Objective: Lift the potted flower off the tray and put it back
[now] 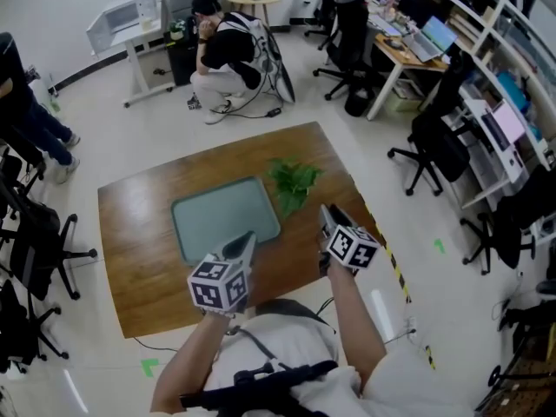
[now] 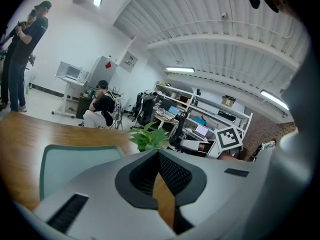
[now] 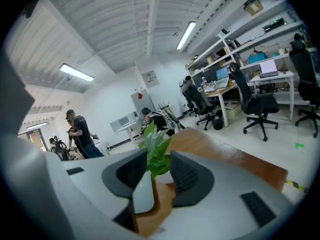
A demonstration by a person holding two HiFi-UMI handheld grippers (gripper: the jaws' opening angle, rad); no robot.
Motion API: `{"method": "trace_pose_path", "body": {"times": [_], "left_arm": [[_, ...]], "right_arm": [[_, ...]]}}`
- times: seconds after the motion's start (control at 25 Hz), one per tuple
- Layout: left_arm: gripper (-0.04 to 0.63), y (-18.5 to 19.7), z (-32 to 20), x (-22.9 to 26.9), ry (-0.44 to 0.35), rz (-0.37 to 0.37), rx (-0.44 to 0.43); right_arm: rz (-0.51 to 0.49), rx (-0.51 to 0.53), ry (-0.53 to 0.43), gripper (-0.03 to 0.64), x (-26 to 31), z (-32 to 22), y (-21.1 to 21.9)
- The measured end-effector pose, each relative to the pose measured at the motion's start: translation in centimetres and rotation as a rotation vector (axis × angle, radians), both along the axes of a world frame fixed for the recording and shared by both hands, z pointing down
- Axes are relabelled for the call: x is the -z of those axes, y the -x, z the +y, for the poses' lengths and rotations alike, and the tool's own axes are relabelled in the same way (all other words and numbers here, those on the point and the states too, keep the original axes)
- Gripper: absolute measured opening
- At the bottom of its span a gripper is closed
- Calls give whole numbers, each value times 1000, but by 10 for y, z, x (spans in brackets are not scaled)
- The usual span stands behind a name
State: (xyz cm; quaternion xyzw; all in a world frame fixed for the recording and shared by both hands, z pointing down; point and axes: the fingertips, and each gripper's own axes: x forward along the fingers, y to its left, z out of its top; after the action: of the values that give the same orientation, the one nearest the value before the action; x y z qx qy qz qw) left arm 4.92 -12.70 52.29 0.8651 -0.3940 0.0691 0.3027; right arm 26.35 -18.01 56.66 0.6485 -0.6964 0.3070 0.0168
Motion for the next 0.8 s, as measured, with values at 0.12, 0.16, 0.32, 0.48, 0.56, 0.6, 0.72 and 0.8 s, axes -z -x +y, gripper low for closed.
{"method": "trace_pose_path", "body": {"times": [0.12,0.16,0.32,0.48,0.56,0.6,0.72,0.8], "left_arm": [[-3,-21,-8,2,-6,-16,-18],[-3,-28,-11,1,-5,-21,-24],[-4,-43,-20,-9,10,-48,-24],[-3,-43,-26,-18,32,-52,19],[-5,-40,-28,-21,39,-54,48],[-5,-38,-29,-22,42,-55,63],[-5,-25,-28,-27,55,-59,103],[-5,-12,-25,-34,72,-64,134]], "right_arm": [[-19,2,43,173,-17,-25,-17],[-24,3,60,172,-26,-33,-23],[-49,34,134,153,-65,-65,-30],[-81,77,167,144,-90,-88,-24],[-104,100,180,138,-101,-97,-19],[-113,111,182,132,-104,-101,-16],[-114,127,182,126,-111,-113,-9],[-106,122,194,115,-117,-117,-6]]}}
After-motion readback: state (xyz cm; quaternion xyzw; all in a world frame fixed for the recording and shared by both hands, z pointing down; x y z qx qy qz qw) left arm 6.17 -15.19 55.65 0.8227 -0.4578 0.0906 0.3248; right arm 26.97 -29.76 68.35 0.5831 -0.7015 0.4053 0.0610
